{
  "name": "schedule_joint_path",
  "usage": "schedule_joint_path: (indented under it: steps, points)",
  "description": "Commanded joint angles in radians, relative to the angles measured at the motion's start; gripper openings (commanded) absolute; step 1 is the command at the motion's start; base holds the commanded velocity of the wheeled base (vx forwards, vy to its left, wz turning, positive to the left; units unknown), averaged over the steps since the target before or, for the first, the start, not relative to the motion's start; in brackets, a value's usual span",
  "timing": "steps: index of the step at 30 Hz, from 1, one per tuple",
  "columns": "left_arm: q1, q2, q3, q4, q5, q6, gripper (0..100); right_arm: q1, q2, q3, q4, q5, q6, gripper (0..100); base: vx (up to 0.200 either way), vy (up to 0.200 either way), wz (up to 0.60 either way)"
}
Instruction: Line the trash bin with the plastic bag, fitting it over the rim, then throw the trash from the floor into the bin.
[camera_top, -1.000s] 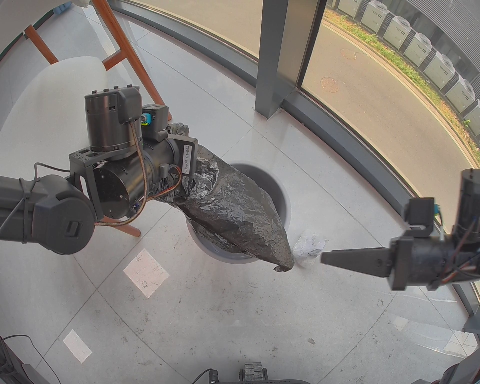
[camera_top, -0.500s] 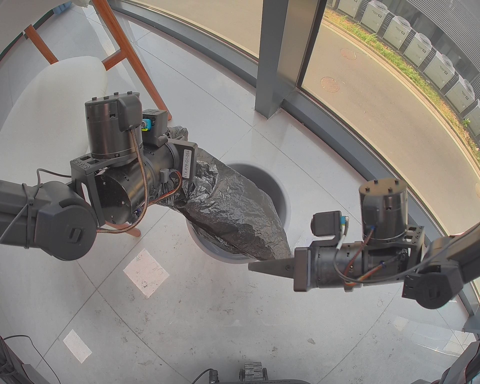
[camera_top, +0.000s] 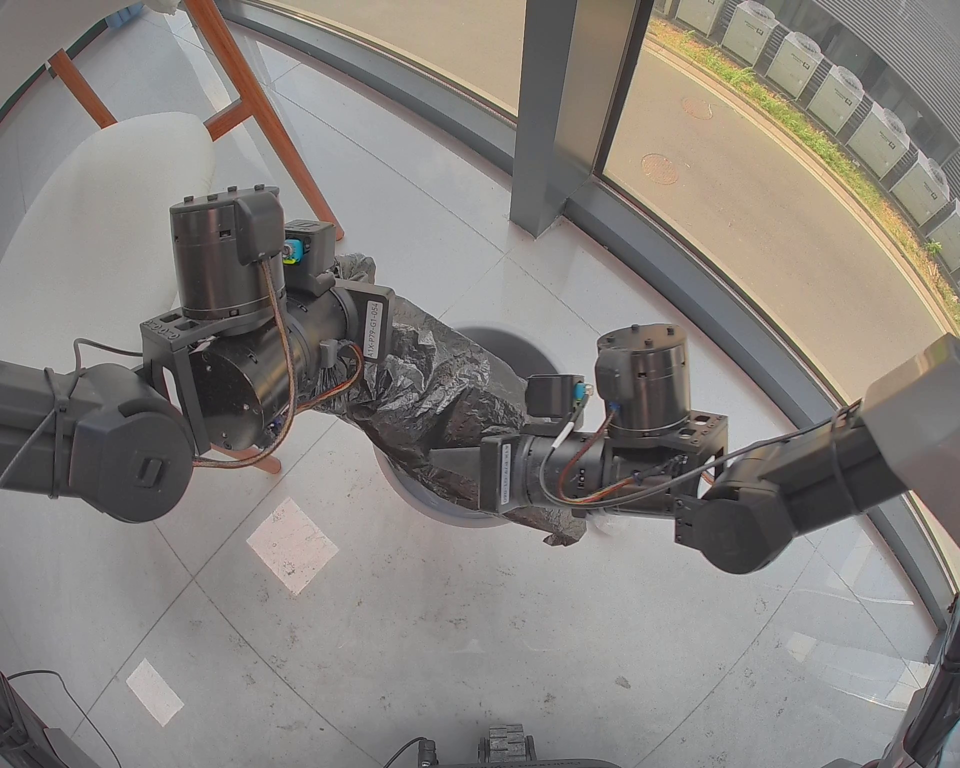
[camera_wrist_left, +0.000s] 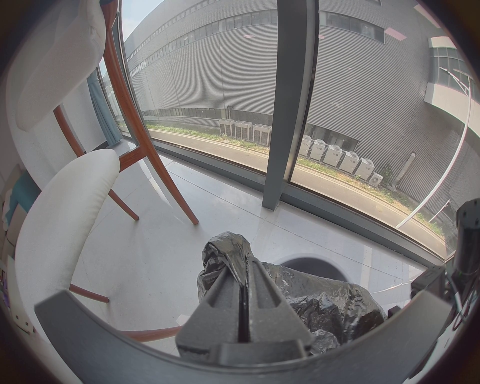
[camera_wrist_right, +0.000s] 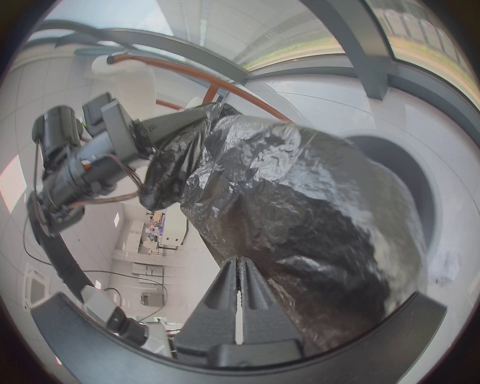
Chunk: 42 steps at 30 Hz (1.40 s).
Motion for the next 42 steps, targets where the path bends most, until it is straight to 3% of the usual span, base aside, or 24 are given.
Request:
schedule_joint_path:
  steps: [1,14,21,28,32,35,42]
  points:
    - [0.008,0.006,0.000,-0.020,0.000,0.017,0,0.006,0.139,-0.126,-0.002,-0.006,-0.040,0,0.000,0.000,0.00]
    - [0.025,-0.002,0.018,-0.024,-0.002,0.034,0,0.019,0.428,-0.621,0.000,-0.110,-0.049,0,0.000,0.000,0.00]
    - [0.023,0.002,0.021,-0.024,-0.007,0.051,0,-0.011,0.572,-0.783,-0.061,-0.116,-0.204,0,0.000,0.000,0.00]
    - [0.018,0.011,0.018,-0.024,-0.010,0.074,0,-0.048,0.564,-0.785,-0.135,-0.103,-0.235,0,0.000,0.000,0.00]
    - [0.017,0.023,0.001,-0.026,-0.013,0.104,0,-0.060,0.438,-0.740,-0.141,-0.087,-0.235,0,0.000,0.000,0.00]
    - [0.015,0.025,-0.015,-0.026,-0.013,0.112,0,-0.071,0.354,-0.672,-0.146,-0.067,-0.235,0,0.000,0.000,0.00]
    - [0.012,0.025,-0.028,-0.026,-0.014,0.164,0,-0.086,0.069,-0.319,-0.126,-0.009,-0.224,0,0.000,0.000,0.00]
